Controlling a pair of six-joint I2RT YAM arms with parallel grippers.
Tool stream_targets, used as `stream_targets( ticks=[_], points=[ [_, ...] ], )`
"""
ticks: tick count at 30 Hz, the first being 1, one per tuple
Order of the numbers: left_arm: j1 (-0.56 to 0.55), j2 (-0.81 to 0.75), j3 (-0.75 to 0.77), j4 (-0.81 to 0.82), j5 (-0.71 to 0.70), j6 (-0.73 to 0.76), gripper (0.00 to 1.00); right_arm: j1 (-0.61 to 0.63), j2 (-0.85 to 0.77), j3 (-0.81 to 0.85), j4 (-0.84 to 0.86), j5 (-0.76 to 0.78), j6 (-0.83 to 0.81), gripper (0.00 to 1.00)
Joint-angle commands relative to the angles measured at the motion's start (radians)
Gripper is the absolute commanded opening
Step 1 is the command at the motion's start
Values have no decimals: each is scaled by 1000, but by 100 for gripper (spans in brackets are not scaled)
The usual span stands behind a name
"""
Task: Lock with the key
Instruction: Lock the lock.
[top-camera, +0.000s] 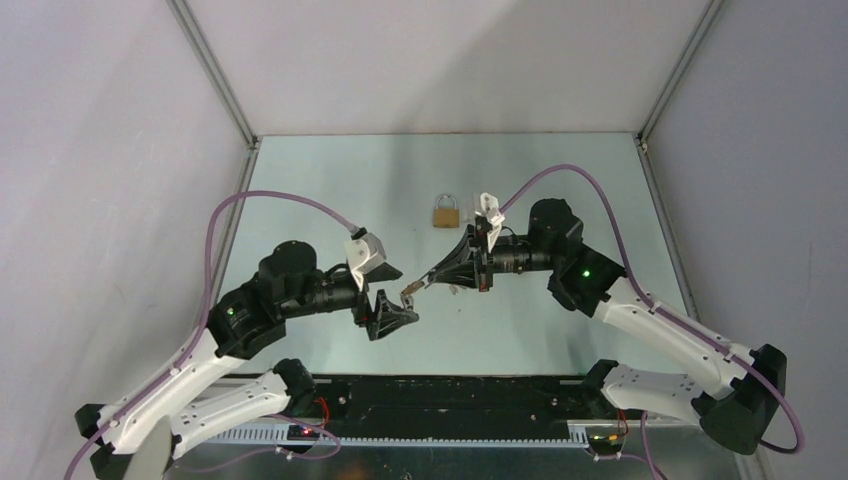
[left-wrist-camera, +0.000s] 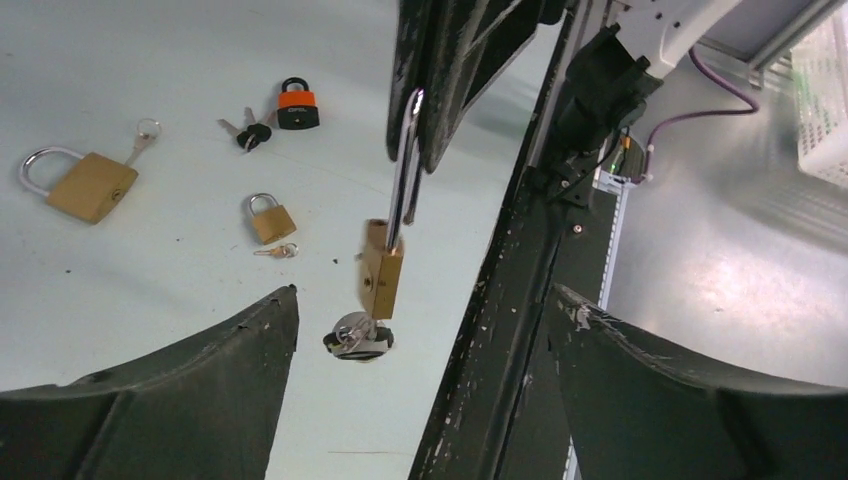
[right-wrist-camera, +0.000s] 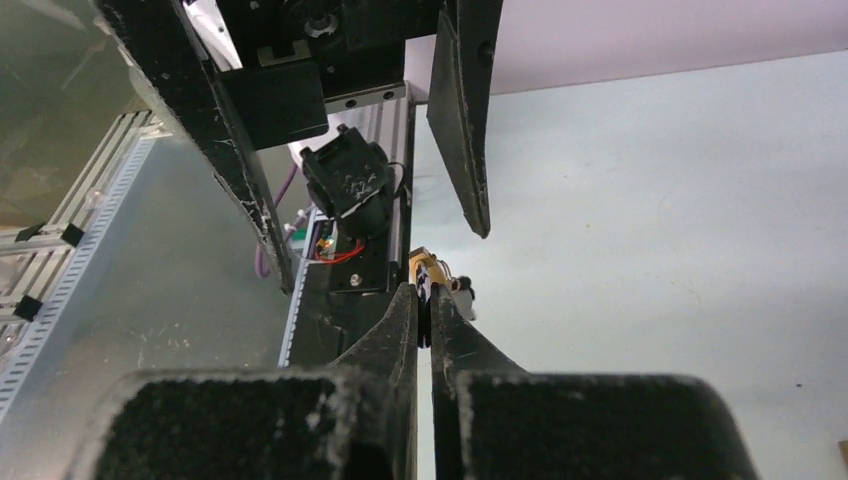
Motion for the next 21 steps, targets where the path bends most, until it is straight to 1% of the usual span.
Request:
stream_targets(
  ticks=[1, 4, 6, 8, 12, 14, 15, 18, 21],
  points=[
    [-6, -8, 29, 51, -80, -21, 96, -5, -71, 45, 76, 32, 18, 0],
    [-5, -2, 29, 72, -151, -48, 97, -21, -98, 46, 110, 22, 68, 0],
    [-5, -5, 32, 91, -165, -63, 98, -30, -110, 46, 127, 17, 100, 0],
    [-6, -7, 34, 121, -138, -71, 98, -36, -121, 46, 140, 17, 126, 0],
    [-5, -10, 49, 188, -61, -81, 93, -41, -141, 46, 164, 56, 190, 0],
    [-5, -19, 43, 239, -38, -90, 88, -43, -148, 46, 180, 94, 242, 0],
    [-6, -24, 37, 293, -35, -95, 85, -45, -149, 46, 187, 124, 263, 0],
    [-6, -58, -6, 414, -41, -110, 84, -46, -152, 37, 242, 184, 372, 0],
    [-5, -79, -36, 539, -86, -125, 83, -46, -159, 23, 289, 243, 438, 0]
  ],
)
